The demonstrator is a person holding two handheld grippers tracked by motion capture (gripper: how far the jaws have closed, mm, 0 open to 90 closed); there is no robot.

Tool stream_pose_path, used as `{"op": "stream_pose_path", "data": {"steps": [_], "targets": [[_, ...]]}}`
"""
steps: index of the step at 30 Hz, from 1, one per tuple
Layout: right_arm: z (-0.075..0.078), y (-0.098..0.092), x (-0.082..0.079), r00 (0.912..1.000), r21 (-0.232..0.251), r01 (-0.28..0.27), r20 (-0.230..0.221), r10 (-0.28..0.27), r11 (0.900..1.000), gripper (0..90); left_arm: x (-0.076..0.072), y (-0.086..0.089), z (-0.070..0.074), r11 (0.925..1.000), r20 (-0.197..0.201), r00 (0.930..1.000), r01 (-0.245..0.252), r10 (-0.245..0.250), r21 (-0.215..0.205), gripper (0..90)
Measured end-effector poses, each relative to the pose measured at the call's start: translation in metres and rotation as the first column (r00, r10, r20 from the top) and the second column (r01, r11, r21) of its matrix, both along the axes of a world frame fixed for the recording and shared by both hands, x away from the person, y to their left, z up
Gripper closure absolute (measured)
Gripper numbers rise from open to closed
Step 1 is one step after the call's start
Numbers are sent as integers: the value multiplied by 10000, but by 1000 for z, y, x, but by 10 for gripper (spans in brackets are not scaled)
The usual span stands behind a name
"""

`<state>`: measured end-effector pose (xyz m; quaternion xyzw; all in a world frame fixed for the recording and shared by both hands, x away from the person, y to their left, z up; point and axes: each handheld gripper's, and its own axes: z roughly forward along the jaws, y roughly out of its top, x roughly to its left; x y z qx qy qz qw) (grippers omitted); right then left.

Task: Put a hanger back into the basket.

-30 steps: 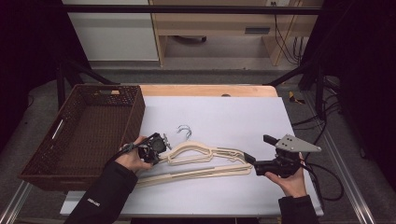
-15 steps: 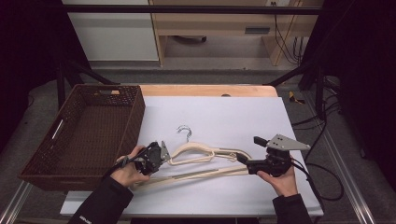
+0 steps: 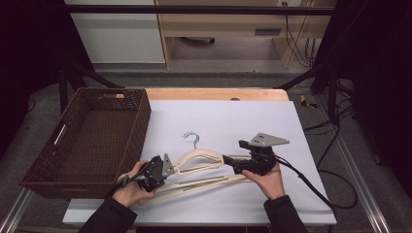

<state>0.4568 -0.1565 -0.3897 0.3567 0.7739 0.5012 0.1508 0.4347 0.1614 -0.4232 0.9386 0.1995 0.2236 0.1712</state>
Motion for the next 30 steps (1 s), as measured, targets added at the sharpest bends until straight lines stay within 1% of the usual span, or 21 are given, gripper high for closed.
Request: {"op": "stream_pose_path", "data": {"steps": [1, 2, 3, 4, 6, 7, 8, 9, 10, 11, 12, 16, 18, 19, 21, 23, 25, 27, 28, 29, 30], "targets": [[-1, 12, 8, 9998, -89, 79, -167, -80, 9999, 185, 0, 0, -1, 10000, -21, 10000, 3, -3, 36, 794], [-1, 12, 8, 9998, -89, 79, -167, -80, 9999, 185, 0, 1, -1, 10000, -31, 10000, -1, 1, 93, 794], [-2, 18, 12, 9996, -102, 182, -222, -184, 9998, 187, 0, 1, -1, 10000, -43, 10000, -13, 13, -29, 794], [-4, 28, 19, 9990, 5, 242, -383, -241, 9997, 207, -1, 1, -1, 10000, -30, 10000, -31, 31, -27, 794], [-5, 33, 22, 9985, -40, 291, -462, -292, 9996, 214, -1, 1, -1, 10000, -60, 10000, -57, 57, -36, 794], [-7, 41, 28, 9978, -57, 327, -573, -330, 9994, 217, -2, 0, -2, 10000, -19, 10000, -46, 46, -30, 794], [-7, 41, 28, 9978, -57, 327, -573, -330, 9994, 217, -2, -1, -2, 10000, -44, 10000, -57, 57, -33, 794], [-9, 49, 33, 9965, -162, 434, -701, -444, 9989, 241, -2, -2, -3, 10000, -61, 10000, -36, 36, 40, 794], [-10, 52, 36, 9956, -106, 395, -850, -403, 9992, 250, -2, -2, -4, 10000, -77, 10000, -59, 59, 36, 794], [-10, 52, 36, 9956, -106, 395, -850, -403, 9992, 250, -2, -2, -4, 10000, -77, 10000, -59, 59, 36, 794], [-12, 57, 41, 9946, -182, 410, -949, -426, 9990, 271, -2, -3, -4, 10000, -83, 9999, -66, 66, 36, 794], [-16, 69, 51, 9900, -228, 489, -1310, -515, 9985, 310, -3, -3, -4, 10000, -65, 9999, -92, 92, -1, 794], [-19, 75, 55, 9873, -494, 531, -1474, -599, 9974, 331, -3, -3, -4, 10000, -65, 9999, -89, 89, 19, 794], [-19, 75, 55, 9873, -494, 531, -1474, -599, 9974, 331, -3, -3, -4, 10000, -38, 9999, -95, 96, 14, 794], [-25, 85, 61, 9824, -562, 507, -1768, -599, 9971, 375, -4, -3, -4, 10000, -49, 10000, -86, 86, -23, 794], [-30, 91, 65, 9790, -664, 614, -1905, -730, 9959, 403, -4, -3, -4, 10000, -139, 9999, -63, 63, -8, 794], [-35, 97, 68, 9758, -779, 602, -2053, -751, 9951, 420, -4, -3, -4, 9999, -89, 9999, -119, 119, 4, 794], [-37, 99, 69, 9759, -850, 583, -2051, -747, 9947, 429, -4, -3, -3, 9999, -37, 9999, -109, 109, 20, 794], [-44, 103, 72, 9698, -866, 690, -2278, -872, 9938, 462, -4, -4, -3, 9999, -43, 9999, -108, 108, 13, 794], [-44, 103, 72, 9698, -866, 690, -2278, -872, 9938, 462, -4, -4, -3, 9999, -43, 9999, -108, 108, 13, 794], [-49, 105, 75, 9671, -963, 789, -2340, -997, 9922, 489, -4, -4, -3, 9999, -46, 9999, -125, 125, 19, 794]]}}
